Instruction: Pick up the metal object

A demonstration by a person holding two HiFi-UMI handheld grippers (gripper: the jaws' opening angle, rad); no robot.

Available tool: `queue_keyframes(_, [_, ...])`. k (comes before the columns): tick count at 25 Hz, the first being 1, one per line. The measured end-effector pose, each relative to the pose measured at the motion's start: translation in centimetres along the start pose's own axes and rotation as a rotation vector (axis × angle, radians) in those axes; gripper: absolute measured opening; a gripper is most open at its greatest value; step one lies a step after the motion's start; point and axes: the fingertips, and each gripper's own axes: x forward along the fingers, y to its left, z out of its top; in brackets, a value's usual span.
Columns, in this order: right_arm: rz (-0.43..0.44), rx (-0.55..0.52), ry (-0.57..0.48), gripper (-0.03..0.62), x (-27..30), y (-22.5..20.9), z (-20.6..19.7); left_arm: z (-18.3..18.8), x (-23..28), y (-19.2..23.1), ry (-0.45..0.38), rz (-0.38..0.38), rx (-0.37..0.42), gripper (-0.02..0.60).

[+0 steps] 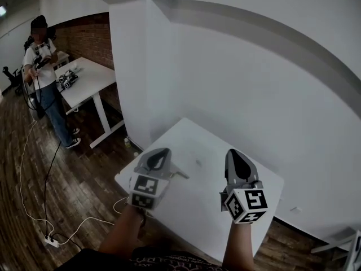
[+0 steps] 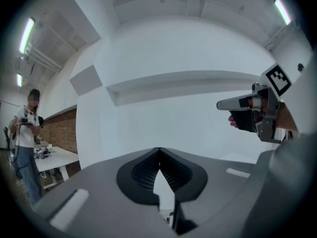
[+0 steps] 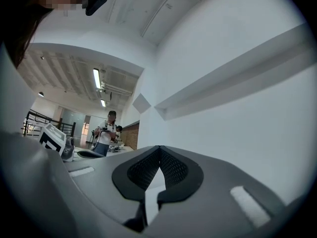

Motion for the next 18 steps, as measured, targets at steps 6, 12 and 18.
queue_keyframes(6, [-0.026, 0.006, 0.026, 0.012, 1.8, -1.8, -1.5, -6.1, 5.1, -0.2, 0.148, -0.128, -0.075, 0.253])
queue_keyframes(12, [-0.063, 0.013, 0.060, 0.012, 2.5, -3.4, -2.7, -16.0, 8.1, -2.1, 0.423, -0.267, -0.090, 0.430])
queue_keyframes(18, [-0.098, 0.014, 0.072, 0.012, 2.7, -4.2, -3.6, -26.3, 8.9, -3.1, 0.685, -0.308, -0.091, 0.445])
